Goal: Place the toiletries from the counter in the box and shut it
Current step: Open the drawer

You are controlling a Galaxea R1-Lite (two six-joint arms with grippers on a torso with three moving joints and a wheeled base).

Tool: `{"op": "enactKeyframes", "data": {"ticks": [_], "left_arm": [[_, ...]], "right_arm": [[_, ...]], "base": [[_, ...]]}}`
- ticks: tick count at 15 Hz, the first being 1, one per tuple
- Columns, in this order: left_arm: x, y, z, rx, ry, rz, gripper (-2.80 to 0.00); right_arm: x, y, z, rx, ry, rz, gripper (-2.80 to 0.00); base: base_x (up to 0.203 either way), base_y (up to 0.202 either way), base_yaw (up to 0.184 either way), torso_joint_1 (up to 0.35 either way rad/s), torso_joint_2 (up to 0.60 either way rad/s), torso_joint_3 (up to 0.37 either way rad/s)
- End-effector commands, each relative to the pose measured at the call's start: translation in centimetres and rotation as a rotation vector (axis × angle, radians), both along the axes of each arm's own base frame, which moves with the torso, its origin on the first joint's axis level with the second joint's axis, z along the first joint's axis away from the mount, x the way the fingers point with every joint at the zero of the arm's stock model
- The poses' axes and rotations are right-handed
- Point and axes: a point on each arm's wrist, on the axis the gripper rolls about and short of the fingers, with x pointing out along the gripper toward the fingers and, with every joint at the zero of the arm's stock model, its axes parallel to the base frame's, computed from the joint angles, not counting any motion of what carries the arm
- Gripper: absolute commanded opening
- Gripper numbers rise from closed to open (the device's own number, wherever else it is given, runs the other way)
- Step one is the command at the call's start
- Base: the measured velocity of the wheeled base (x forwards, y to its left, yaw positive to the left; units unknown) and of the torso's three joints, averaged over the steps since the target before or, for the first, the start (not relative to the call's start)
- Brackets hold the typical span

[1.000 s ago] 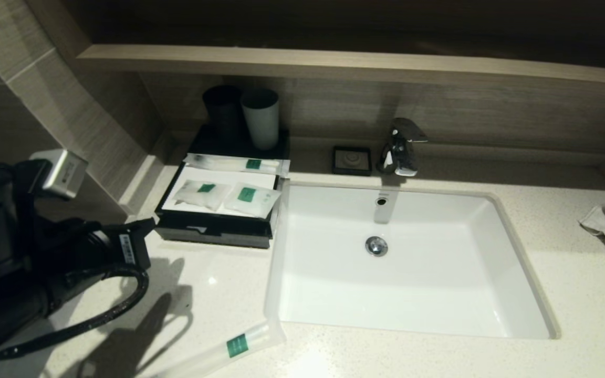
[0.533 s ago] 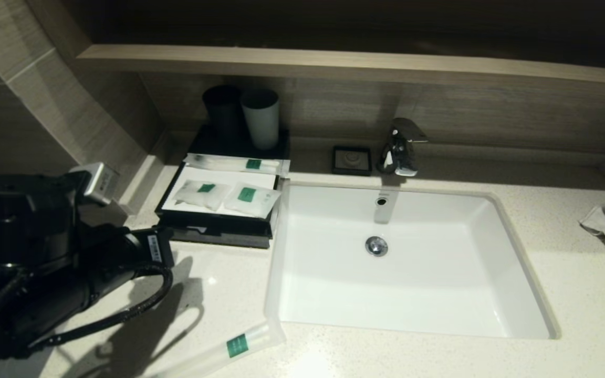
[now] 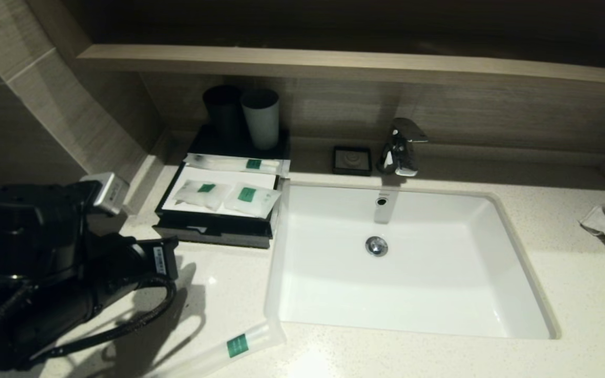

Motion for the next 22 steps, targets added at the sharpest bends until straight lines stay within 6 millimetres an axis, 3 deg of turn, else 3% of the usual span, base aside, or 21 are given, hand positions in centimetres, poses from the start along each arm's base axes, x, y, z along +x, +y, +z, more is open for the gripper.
{"op": "enactKeyframes", "data": {"ticks": [1,9,22], "left_arm": [[-0.5,-0.3,-0.2,0.008,0.003,-0.023,-2.80],[-0.1,-1.1,-2.5,0.086,0.081,-0.065,-2.80],[2.8,-2.9,-3.1,0.087,0.065,-0.064,-2.80]], "right_arm": [[0.0,0.0,0.0,0.000,0.000,0.000,-2.80],[0.0,0.0,0.0,0.000,0.000,0.000,-2.80],[0.0,0.0,0.0,0.000,0.000,0.000,-2.80]], "base": [[0.000,0.000,0.000,0.000,0.00,0.000],[0.000,0.000,0.000,0.000,0.00,0.000],[0.000,0.000,0.000,0.000,0.00,0.000]]}}
